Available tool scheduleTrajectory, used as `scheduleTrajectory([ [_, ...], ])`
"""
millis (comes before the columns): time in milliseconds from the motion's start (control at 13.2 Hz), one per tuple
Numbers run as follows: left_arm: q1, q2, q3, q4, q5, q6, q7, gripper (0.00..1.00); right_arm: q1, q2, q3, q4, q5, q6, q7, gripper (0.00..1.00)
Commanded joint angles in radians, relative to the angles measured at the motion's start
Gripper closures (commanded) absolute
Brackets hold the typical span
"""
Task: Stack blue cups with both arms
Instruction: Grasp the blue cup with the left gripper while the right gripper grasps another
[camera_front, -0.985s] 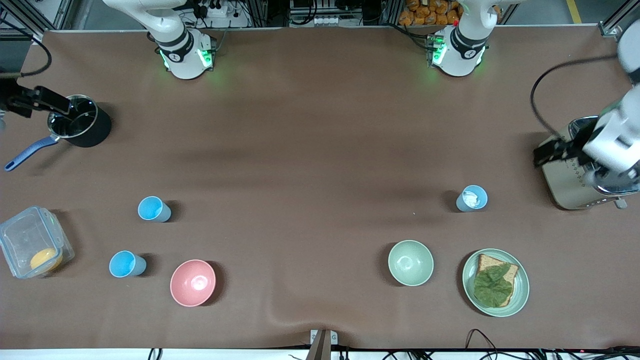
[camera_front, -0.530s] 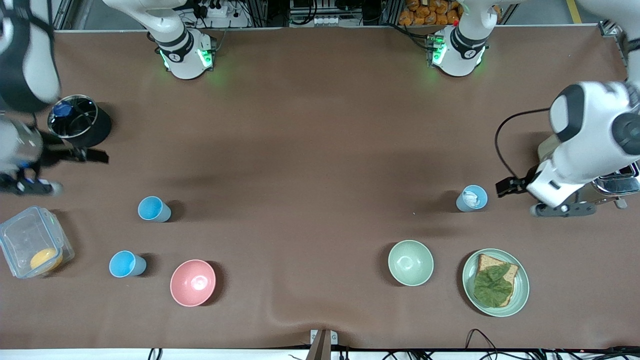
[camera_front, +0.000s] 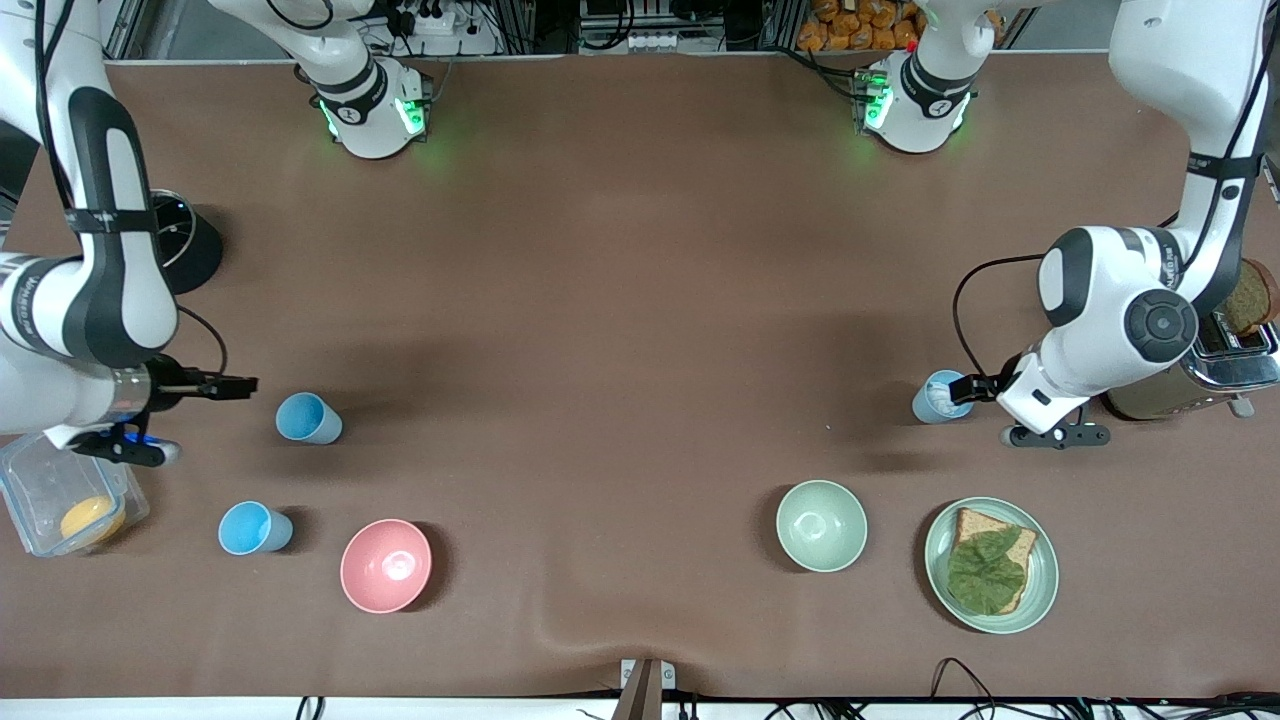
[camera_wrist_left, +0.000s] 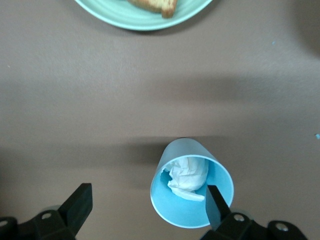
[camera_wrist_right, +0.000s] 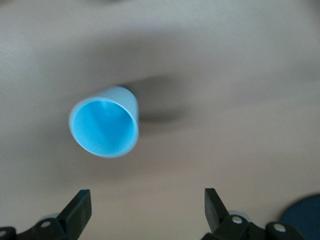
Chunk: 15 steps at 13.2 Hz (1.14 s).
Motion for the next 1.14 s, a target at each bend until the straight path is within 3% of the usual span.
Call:
scheduleTrajectory([
  [0,0.008,0.02,0.0,-0.008,-0.006,0.026,0.021,0.0,0.0,0.027,0.002,-0.004,0.032,0.046,0.026,0.0],
  [76,0.008,0.029,-0.002,-0.008,-0.006,0.028,0.021,0.0,-0.001,0.035,0.002,-0.005,0.033,0.057,0.028,0.0],
  [227,0.002,0.048,-0.002,-0.01,-0.006,0.028,0.021,0.19,0.006,0.05,0.002,-0.046,0.035,0.135,0.087,0.0],
  [379,0.004,0.06,-0.004,-0.01,-0.006,0.028,0.021,0.5,0.025,0.05,0.002,-0.102,0.035,0.218,0.12,0.0],
  [530,0.001,0.062,-0.007,-0.007,-0.009,0.029,0.018,0.94,0.023,0.052,0.002,-0.134,0.035,0.275,0.121,0.0],
  [606,-0.004,0.062,-0.007,-0.004,-0.011,0.028,0.011,1.0,0.022,0.061,0.003,-0.137,0.035,0.287,0.123,0.0],
  [758,-0.004,0.053,-0.028,0.004,-0.02,0.028,0.006,1.0,0.017,0.079,0.003,-0.139,0.038,0.295,0.124,0.0],
  [985,-0.002,0.025,-0.126,0.018,-0.022,0.022,-0.074,1.0,0.012,0.115,0.003,-0.139,0.099,0.307,0.124,0.0],
  [1061,-0.001,0.019,-0.175,0.033,-0.022,0.017,-0.138,1.0,0.011,0.119,0.003,-0.139,0.116,0.304,0.126,0.37],
])
